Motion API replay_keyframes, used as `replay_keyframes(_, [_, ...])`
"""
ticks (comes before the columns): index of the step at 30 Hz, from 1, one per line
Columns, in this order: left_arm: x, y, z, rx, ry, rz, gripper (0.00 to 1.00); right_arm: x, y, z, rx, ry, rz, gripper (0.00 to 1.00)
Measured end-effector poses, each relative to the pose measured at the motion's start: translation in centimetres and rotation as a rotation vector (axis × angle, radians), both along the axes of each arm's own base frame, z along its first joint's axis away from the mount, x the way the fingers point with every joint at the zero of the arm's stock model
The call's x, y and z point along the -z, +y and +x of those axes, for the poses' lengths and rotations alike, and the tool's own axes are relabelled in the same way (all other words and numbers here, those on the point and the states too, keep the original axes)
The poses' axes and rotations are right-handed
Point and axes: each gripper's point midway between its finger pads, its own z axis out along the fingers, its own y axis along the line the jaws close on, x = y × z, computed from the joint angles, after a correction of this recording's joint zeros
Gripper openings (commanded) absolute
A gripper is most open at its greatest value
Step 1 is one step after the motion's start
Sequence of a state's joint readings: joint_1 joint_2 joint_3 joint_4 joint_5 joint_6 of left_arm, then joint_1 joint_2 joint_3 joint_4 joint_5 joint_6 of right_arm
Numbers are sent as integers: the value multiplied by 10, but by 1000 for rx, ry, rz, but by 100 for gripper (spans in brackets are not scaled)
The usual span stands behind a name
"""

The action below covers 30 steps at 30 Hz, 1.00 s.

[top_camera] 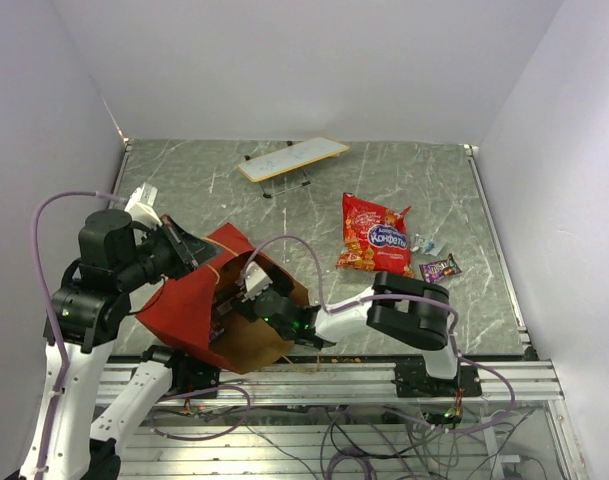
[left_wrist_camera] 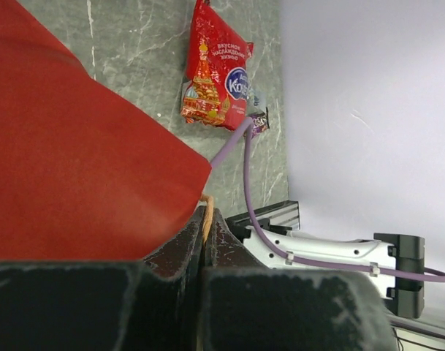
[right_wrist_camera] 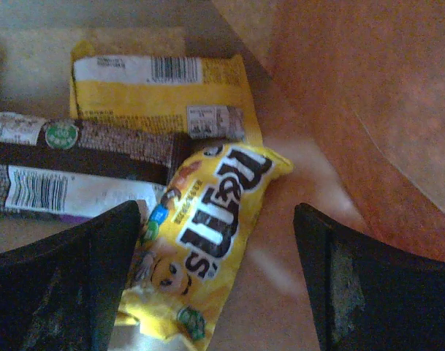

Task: Take the snacks out of the paper bag
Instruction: Take out the snack from the paper bag.

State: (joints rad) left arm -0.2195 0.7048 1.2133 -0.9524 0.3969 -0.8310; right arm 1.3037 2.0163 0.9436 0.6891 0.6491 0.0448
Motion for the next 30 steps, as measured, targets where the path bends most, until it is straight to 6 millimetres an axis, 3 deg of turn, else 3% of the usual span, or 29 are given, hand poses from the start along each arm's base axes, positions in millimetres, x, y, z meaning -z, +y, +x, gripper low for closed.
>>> replay_keyframes(7, [7, -5, 11, 19, 35, 11, 7, 6, -22, -15, -15, 55, -24, 82])
replay_keyframes(17, [2, -9, 18, 26, 3, -19, 7, 16, -27, -22, -13, 88, -51, 37])
replay_keyframes(24, [4, -10, 19, 25, 7, -23, 7, 10, -22, -19, -2, 85, -76, 25])
replay_keyframes(30, [21, -9, 13, 13, 39, -40, 7, 7, -27, -23, -31, 87, -108, 11])
